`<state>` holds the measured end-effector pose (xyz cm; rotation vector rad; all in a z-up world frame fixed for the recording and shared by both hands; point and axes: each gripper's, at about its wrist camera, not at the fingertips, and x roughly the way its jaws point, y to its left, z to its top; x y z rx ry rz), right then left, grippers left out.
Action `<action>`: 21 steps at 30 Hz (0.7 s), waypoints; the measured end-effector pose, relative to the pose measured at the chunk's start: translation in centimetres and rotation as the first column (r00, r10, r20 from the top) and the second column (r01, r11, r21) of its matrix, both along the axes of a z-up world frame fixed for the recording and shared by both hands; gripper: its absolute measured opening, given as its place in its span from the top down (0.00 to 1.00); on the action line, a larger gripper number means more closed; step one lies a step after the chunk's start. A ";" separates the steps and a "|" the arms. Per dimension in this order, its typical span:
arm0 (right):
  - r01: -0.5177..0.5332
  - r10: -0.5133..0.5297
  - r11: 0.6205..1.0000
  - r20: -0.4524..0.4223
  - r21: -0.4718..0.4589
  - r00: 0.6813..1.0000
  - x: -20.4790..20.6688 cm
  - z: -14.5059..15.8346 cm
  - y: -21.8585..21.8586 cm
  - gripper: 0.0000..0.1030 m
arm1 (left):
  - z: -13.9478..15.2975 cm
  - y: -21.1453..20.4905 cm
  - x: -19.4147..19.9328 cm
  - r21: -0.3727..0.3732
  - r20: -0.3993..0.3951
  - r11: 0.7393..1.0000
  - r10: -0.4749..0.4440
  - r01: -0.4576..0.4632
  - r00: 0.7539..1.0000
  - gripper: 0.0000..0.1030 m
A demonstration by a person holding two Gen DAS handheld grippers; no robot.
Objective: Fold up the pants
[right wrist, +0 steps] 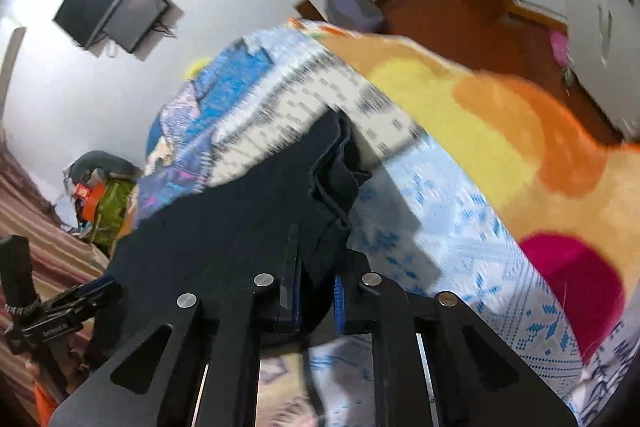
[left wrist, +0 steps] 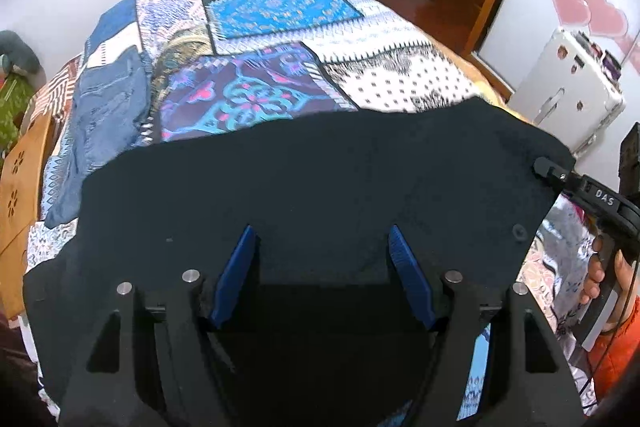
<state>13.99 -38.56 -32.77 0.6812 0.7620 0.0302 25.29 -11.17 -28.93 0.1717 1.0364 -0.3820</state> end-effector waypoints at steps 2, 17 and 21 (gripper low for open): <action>-0.010 0.011 1.000 0.056 -0.026 0.998 0.1 2.1 0.5 0.90 | 1.1 1.0 -0.1 -0.014 0.020 1.000 0.022 -0.021 1.000 0.32; -0.290 0.304 0.953 0.317 -0.092 0.898 4.4 13.6 11.4 0.90 | 8.9 14.4 -4.2 -0.133 0.238 0.955 0.291 -0.265 0.927 0.13; -0.384 0.392 0.919 0.312 -0.090 0.866 5.8 13.3 15.5 0.90 | 9.1 17.9 -5.9 -0.152 0.239 0.930 0.362 -0.334 0.901 0.13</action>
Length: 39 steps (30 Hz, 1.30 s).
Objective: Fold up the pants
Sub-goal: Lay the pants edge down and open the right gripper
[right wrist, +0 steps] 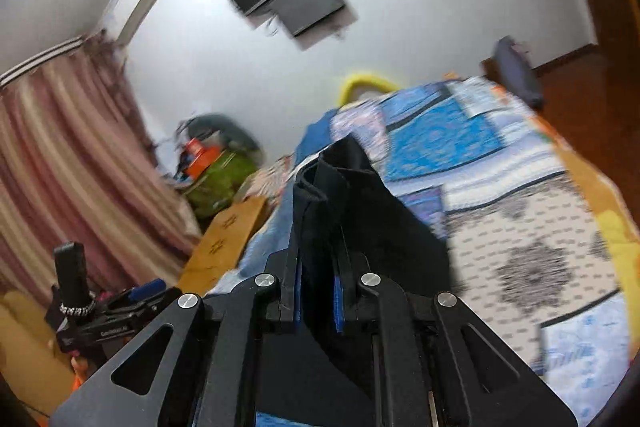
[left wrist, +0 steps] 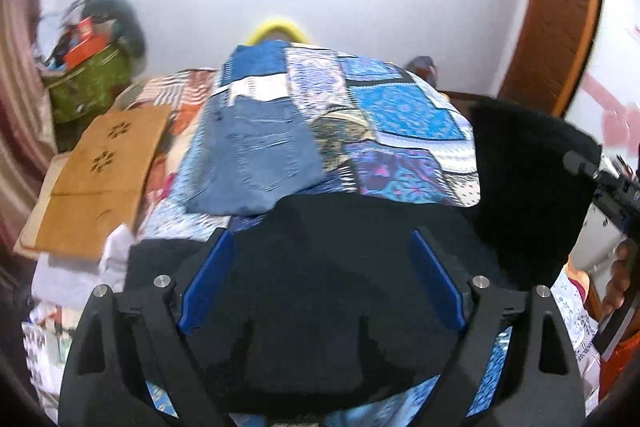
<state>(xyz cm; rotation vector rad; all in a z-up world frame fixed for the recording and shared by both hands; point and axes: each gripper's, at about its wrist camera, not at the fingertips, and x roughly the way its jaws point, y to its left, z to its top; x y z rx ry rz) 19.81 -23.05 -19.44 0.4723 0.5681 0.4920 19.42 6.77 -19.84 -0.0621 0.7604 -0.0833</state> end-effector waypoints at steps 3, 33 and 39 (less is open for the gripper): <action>-0.091 0.090 0.996 -0.046 -0.008 0.995 1.0 -1.6 3.2 0.90 | -0.3 2.1 -1.3 0.004 -0.006 0.999 0.050 -0.050 0.999 0.13; -0.301 0.236 0.878 -0.211 -0.372 0.949 3.8 -7.9 3.2 0.71 | -6.9 -11.2 5.5 0.006 -0.228 0.962 -0.265 0.273 0.937 0.73; -0.335 0.243 0.880 -0.286 -0.336 0.927 2.8 -11.7 1.4 0.83 | -10.4 -12.4 4.4 0.070 -0.277 0.944 -0.292 0.322 0.915 0.80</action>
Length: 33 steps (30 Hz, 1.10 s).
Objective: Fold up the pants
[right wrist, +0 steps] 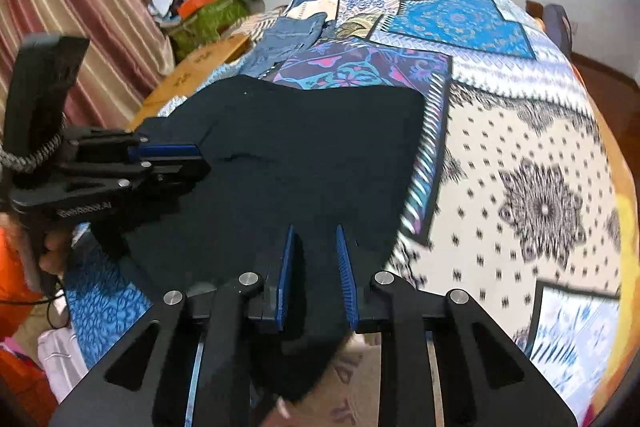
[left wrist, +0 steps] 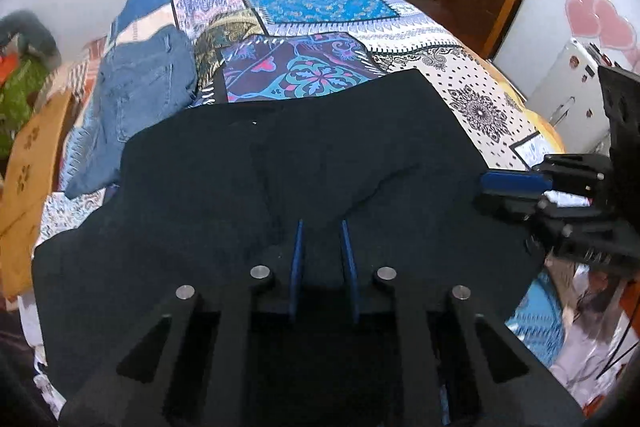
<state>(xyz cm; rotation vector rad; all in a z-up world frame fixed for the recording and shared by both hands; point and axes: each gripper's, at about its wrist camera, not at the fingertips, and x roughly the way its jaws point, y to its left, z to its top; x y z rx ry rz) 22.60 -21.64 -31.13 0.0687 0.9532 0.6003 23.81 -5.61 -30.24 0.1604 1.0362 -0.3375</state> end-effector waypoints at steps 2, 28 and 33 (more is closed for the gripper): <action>0.013 -0.013 1.000 -0.013 0.007 1.000 -0.5 -0.1 -0.8 0.84 | 0.0 0.4 -0.9 0.002 0.004 1.000 -0.010 0.010 1.000 0.80; -0.063 0.068 0.997 0.215 -0.033 0.974 -2.1 7.7 6.6 0.60 | 5.7 22.2 -11.1 -0.131 0.057 0.834 0.546 -0.536 0.836 0.18; -0.127 0.142 0.988 0.203 -0.086 0.969 -1.5 5.7 10.8 0.59 | 1.9 26.0 -12.5 -0.177 -0.100 0.774 0.600 -0.608 0.794 0.18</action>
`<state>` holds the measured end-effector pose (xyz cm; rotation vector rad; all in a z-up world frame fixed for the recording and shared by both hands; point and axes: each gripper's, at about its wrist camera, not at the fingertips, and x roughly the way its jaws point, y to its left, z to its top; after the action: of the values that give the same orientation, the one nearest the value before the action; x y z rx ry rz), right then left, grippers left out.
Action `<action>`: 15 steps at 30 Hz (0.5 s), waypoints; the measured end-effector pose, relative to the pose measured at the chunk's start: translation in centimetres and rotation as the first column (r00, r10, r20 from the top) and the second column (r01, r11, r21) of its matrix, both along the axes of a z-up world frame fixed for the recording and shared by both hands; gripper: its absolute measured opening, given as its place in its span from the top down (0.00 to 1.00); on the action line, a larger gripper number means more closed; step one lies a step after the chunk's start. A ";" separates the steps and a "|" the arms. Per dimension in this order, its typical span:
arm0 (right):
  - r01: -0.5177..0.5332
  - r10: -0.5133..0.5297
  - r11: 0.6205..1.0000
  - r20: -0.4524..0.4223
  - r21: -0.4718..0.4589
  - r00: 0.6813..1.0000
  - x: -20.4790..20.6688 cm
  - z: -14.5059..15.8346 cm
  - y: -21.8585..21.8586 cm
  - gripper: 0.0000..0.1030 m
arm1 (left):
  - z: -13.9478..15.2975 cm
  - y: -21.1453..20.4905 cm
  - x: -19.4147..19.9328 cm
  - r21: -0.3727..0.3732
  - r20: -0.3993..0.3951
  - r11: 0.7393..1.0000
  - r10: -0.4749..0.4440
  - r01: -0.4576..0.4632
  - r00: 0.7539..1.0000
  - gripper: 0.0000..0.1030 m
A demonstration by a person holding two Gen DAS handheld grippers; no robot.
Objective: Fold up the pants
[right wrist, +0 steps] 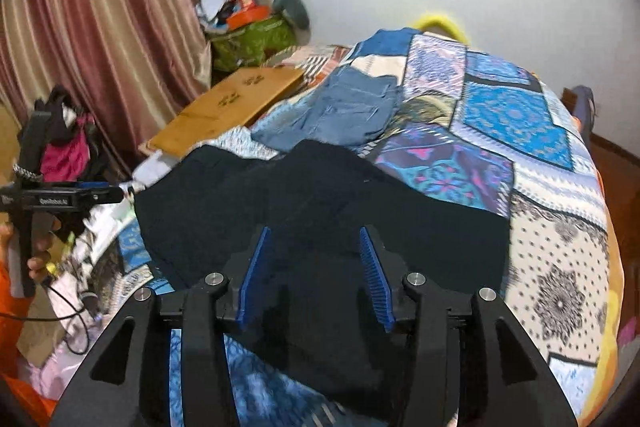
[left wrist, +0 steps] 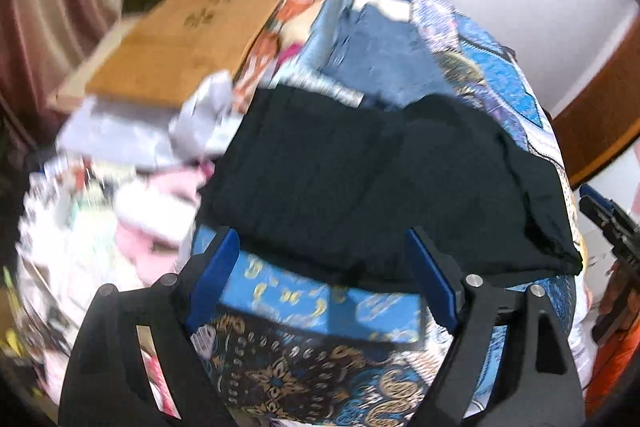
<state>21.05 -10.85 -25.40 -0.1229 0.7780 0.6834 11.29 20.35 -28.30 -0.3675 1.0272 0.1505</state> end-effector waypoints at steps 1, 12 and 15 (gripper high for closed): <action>-0.007 0.007 1.000 -0.005 -0.014 1.000 0.1 -0.4 0.6 0.59 | -0.8 0.3 -0.1 -0.029 -0.013 1.000 0.012 -0.012 1.000 0.18; -0.083 0.068 0.990 -0.131 -0.113 0.989 1.4 -4.4 3.4 0.58 | -5.9 2.8 -0.2 -0.248 -0.052 0.964 0.089 -0.100 0.995 0.17; -0.085 0.070 0.991 -0.148 -0.100 0.987 1.6 -4.6 3.5 0.57 | -6.6 3.4 0.5 -0.314 -0.048 0.944 0.096 -0.106 0.994 0.13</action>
<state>22.66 -7.39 -30.02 -0.2028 0.9529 0.7304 11.80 23.72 -34.88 -0.7125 1.0660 0.0833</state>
